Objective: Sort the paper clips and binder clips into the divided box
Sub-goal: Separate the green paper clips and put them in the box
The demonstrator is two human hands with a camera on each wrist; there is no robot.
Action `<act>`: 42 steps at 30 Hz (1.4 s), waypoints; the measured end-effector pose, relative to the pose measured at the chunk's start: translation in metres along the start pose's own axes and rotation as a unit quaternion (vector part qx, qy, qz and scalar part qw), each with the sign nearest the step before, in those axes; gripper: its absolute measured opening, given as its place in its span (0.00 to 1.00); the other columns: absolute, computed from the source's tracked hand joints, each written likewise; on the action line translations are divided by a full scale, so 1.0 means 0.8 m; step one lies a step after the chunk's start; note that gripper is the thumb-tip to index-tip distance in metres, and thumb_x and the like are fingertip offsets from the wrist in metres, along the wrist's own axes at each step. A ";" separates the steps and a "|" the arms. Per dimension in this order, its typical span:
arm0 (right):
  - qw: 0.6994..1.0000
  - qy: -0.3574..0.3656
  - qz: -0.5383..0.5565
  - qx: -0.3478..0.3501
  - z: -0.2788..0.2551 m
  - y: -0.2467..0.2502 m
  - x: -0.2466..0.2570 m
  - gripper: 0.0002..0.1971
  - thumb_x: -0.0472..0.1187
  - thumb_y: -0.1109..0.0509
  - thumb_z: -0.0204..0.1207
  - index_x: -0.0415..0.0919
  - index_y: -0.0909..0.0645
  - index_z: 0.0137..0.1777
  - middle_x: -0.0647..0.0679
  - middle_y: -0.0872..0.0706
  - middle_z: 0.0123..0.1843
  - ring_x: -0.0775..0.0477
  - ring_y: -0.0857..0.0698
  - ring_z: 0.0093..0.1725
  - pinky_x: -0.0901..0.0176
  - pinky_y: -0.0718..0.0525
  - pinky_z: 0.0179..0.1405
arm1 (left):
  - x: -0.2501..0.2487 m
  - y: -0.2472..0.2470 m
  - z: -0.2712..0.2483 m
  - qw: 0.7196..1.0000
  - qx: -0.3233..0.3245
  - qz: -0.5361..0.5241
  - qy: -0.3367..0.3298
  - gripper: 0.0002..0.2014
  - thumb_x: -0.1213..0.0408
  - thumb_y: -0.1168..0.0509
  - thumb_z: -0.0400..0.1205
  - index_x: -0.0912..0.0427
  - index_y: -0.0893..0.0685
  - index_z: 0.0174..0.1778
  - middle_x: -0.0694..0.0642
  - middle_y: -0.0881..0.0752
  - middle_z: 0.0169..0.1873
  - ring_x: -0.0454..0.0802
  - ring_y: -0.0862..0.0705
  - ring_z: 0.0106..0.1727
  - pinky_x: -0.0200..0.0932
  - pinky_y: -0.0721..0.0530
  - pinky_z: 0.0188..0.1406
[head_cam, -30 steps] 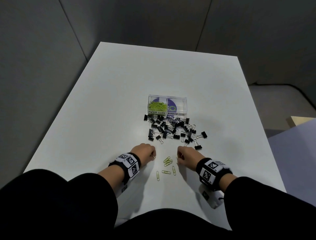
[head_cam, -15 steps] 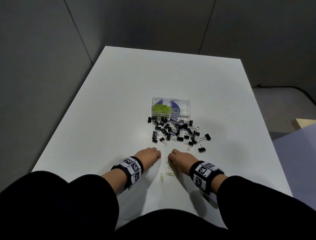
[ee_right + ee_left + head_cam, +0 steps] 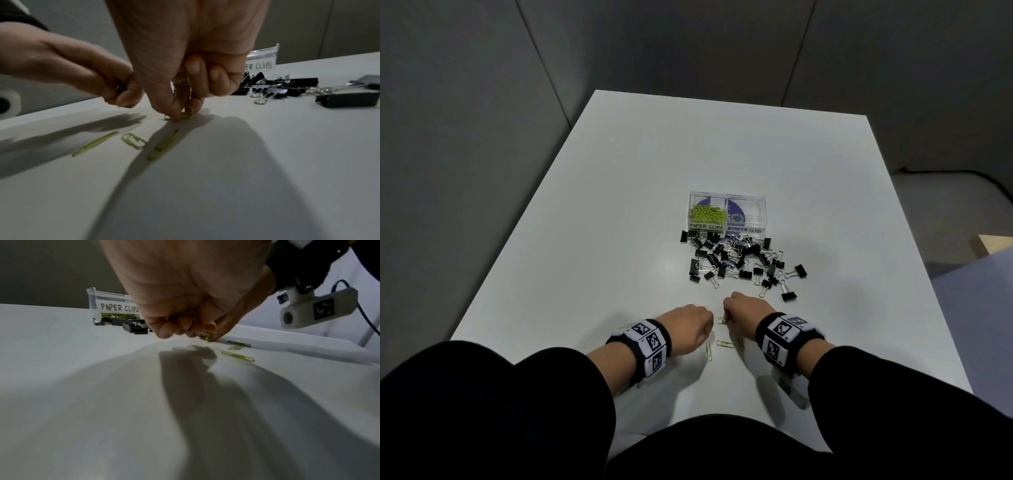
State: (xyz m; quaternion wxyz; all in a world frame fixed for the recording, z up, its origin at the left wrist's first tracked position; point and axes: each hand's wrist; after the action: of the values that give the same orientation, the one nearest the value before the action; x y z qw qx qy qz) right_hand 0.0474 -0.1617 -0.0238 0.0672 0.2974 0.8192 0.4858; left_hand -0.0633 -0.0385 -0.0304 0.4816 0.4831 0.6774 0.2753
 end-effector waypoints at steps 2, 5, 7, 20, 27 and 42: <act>1.000 0.000 0.019 -0.002 -0.001 0.001 -0.003 0.11 0.35 0.41 0.80 0.36 0.25 0.60 0.38 0.20 0.61 0.37 0.18 0.58 0.48 0.21 0.55 | -0.002 -0.004 -0.002 0.999 0.009 0.031 -0.020 0.13 0.63 0.42 0.81 0.60 0.22 0.59 0.60 0.19 0.57 0.58 0.22 0.59 0.48 0.25 0.55; 0.998 0.003 0.067 0.001 -0.004 0.001 -0.006 0.11 0.35 0.43 0.81 0.36 0.27 0.60 0.38 0.18 0.59 0.37 0.18 0.56 0.47 0.21 0.54 | -0.004 -0.008 0.000 0.995 0.056 0.068 -0.039 0.18 0.60 0.39 0.80 0.55 0.24 0.66 0.59 0.21 0.59 0.58 0.23 0.62 0.51 0.24 0.58; 0.995 -0.003 0.096 0.004 -0.007 -0.003 -0.009 0.10 0.36 0.44 0.81 0.36 0.27 0.59 0.38 0.19 0.59 0.37 0.18 0.55 0.48 0.21 0.53 | -0.005 -0.007 0.004 0.993 0.076 0.075 -0.042 0.18 0.58 0.38 0.81 0.55 0.24 0.67 0.60 0.22 0.61 0.59 0.24 0.64 0.51 0.25 0.59; 0.969 -0.104 0.222 -0.035 -0.046 -0.008 -0.049 0.08 0.30 0.46 0.78 0.37 0.28 0.41 0.35 0.14 0.49 0.46 0.23 0.45 0.60 0.31 0.40 | -0.007 -0.006 0.008 0.998 0.041 0.034 -0.027 0.12 0.61 0.39 0.82 0.62 0.19 0.58 0.58 0.21 0.60 0.56 0.22 0.62 0.47 0.24 0.52; 0.988 -0.095 0.118 -0.001 -0.047 -0.027 -0.017 0.17 0.51 0.34 0.76 0.36 0.22 0.54 0.40 0.15 0.55 0.38 0.17 0.54 0.53 0.23 0.47 | -0.013 -0.002 0.009 0.998 0.034 0.048 -0.020 0.18 0.57 0.36 0.81 0.52 0.24 0.67 0.55 0.24 0.62 0.55 0.21 0.60 0.46 0.25 0.48; 0.981 -0.073 0.180 -0.012 -0.041 -0.024 -0.014 0.12 0.36 0.38 0.76 0.44 0.37 0.33 0.43 0.25 0.41 0.45 0.27 0.42 0.57 0.33 0.38 | -0.015 0.006 0.012 0.994 0.035 0.106 0.003 0.14 0.62 0.48 0.86 0.62 0.23 0.62 0.59 0.20 0.62 0.60 0.20 0.62 0.51 0.23 0.56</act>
State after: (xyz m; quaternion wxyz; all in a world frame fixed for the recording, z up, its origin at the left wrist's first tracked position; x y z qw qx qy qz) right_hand 0.0352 -0.1994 -0.0244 0.0418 0.4735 0.7396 0.4766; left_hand -0.0514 -0.0488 -0.0254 0.4306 0.5680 0.6331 0.3020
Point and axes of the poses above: each hand's wrist, its own z-axis towards the middle knuckle, its own y-axis out of the back of the hand, x = y × z
